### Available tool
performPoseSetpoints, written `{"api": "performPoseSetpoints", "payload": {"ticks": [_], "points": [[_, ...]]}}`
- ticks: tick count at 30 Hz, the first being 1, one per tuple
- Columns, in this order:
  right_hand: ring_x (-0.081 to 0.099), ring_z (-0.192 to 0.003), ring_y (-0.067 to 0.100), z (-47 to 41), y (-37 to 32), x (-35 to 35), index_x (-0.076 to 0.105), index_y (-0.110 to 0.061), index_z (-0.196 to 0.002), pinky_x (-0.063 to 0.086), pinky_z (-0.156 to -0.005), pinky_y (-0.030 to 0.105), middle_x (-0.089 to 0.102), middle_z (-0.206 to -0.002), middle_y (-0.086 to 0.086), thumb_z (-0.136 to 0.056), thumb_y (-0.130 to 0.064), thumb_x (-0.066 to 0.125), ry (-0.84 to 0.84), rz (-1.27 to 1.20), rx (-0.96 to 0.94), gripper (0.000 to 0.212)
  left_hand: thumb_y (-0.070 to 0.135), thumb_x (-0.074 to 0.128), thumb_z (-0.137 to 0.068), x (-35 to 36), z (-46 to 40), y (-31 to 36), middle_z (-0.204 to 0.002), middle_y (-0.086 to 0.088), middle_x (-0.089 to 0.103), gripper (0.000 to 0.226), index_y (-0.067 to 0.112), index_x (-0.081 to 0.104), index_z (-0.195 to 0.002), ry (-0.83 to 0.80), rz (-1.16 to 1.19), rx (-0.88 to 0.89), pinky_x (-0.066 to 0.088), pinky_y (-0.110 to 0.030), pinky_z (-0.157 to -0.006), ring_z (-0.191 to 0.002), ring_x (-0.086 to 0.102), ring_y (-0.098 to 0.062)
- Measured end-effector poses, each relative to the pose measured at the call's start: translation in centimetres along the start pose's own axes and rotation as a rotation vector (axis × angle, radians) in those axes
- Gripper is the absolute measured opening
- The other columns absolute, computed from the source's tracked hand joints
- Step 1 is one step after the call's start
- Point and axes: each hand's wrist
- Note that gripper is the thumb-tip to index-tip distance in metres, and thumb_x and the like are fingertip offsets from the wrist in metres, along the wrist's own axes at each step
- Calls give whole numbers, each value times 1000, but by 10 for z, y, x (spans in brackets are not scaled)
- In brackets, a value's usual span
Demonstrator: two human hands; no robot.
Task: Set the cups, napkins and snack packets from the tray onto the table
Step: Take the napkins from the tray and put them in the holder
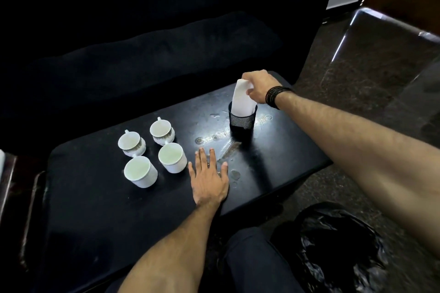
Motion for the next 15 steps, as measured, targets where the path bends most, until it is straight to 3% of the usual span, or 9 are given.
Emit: {"api": "performPoseSetpoints", "payload": {"ticks": [6, 12, 15], "points": [[44, -116, 34, -2, 3, 33, 42, -14, -134, 39, -94, 46, 45, -127, 13, -84, -22, 64, 60, 292, -117, 55, 60, 1, -97, 0, 0, 1, -166, -6, -6, 71, 25, -2, -158, 4, -14, 3, 0, -49, -124, -154, -6, -22], [31, -137, 31, -1, 10, 51, 17, -15, -153, 23, -110, 51, 35, -148, 11, -91, -37, 56, -71, 274, -10, 77, 60, 1, -96, 3, -2, 0, -167, -6, -4, 72, 25, 1, -158, -1, -17, 0, 1, -49, -124, -155, -5, -23], [17, -148, 29, 6, 6, 46, 6, -13, -156, 17, -115, 54, 17, -161, 9, -93, -41, 53, -46, 242, 19, 84, 59, 6, -98, 2, -1, -1, -167, -7, -4, 71, 24, 2, -159, -16, -14, 16, 1, -49, -124, -155, -4, -23]]}}
Point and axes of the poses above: each hand's wrist, its own z-axis away from the middle knuckle, its own x-axis out of the palm, y = z × x
